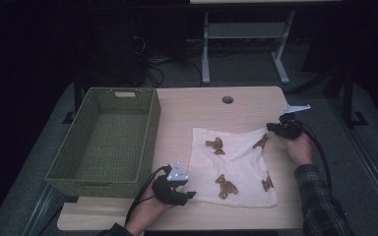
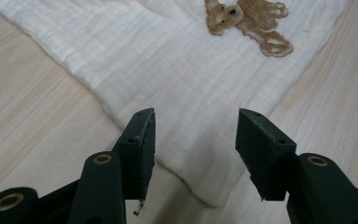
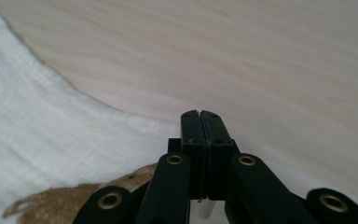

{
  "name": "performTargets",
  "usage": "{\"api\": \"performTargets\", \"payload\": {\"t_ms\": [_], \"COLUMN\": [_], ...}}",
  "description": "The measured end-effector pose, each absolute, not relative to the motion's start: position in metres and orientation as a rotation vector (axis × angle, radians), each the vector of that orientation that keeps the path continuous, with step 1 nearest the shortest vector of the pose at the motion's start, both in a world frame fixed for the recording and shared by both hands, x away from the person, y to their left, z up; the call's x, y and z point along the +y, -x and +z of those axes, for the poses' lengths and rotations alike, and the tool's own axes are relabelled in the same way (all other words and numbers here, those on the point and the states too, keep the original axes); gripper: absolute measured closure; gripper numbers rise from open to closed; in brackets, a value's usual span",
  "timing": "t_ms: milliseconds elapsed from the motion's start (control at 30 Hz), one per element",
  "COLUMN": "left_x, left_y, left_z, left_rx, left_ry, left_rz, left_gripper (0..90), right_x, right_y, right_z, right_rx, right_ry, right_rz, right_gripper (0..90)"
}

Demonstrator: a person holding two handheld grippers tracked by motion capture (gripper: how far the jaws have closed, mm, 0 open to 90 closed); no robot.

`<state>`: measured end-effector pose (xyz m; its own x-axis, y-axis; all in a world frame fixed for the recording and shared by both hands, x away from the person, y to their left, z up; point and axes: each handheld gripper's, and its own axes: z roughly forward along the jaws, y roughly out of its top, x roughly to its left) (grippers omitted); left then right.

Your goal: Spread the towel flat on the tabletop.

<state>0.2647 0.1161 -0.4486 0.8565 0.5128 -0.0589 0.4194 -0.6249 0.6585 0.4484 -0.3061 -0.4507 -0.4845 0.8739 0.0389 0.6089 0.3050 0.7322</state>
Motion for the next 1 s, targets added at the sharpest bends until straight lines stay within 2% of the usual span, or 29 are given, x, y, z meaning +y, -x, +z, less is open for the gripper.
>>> {"api": "performTargets", "payload": {"t_ms": [200,267,467,1000], "left_x": [0.115,0.113,0.105,0.086], "left_y": [-0.267,-0.269,-0.285,-0.358], "left_z": [-0.447,-0.445,-0.437,-0.428], "left_rx": [0.679,0.680,0.690,0.776], "left_ry": [-2.318,-2.302,-2.282,-2.244], "left_rz": [0.174,0.179,0.208,0.317], "left_gripper": [45.7,45.0,44.5,44.7], "right_x": [-0.310,-0.311,-0.314,-0.316], "right_y": [-0.470,-0.471,-0.461,-0.453], "right_z": [-0.450,-0.451,-0.444,-0.441], "right_rx": [2.178,2.167,2.185,2.224], "right_ry": [-1.385,-1.406,-1.391,-1.380], "right_rz": [0.924,0.954,1.018,1.045], "right_gripper": [87.3,75.3,66.6,64.4]}}
